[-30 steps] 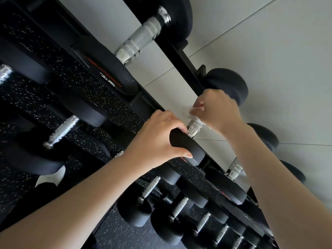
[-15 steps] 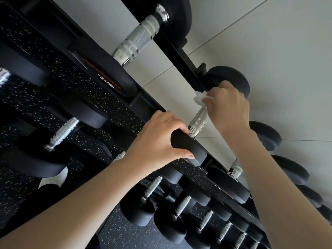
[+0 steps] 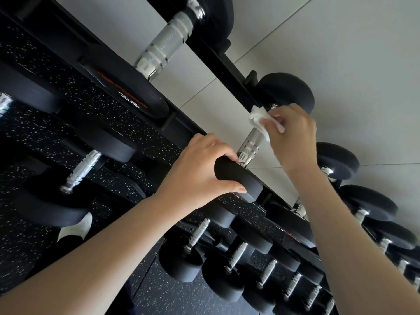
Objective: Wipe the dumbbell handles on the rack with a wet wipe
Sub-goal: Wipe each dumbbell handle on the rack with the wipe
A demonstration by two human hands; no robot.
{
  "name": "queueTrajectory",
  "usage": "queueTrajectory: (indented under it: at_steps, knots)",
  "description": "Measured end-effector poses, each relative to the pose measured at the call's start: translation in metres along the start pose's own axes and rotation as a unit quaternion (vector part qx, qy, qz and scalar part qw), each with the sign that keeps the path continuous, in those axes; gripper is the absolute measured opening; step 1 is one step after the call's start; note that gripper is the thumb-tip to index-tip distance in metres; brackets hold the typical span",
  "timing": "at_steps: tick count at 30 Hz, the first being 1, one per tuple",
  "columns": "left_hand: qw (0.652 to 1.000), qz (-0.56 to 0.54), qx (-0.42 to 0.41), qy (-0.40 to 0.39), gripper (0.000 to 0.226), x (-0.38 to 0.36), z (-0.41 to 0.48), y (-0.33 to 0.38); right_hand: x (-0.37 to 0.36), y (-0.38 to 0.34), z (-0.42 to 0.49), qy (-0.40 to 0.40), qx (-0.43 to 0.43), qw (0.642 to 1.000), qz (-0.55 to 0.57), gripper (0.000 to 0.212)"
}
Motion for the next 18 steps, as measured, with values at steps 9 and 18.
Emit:
queueTrajectory:
  at_steps: [9,18]
  knots:
    - [1.000,0.004,-0.002,0.000,0.044,0.001,0.002,0.001,-0.015,-0.010,-0.054,-0.025,-0.019,0.991,0.132,0.010]
    - [0.994,0.095,-0.028,-0.049,0.043,0.003,0.005,0.016,-0.009,0.003,-0.073,-0.094,-0.124,0.971,0.179,0.013]
Point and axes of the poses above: each hand's wrist, its own z-axis towards the middle knuckle, its own x-axis out of the back of the hand, y = z × x, the point moved 8 cm from there along z, towards the middle knuckle, and after that the axes turned 7 degrees about y, right-handed, at the moved point
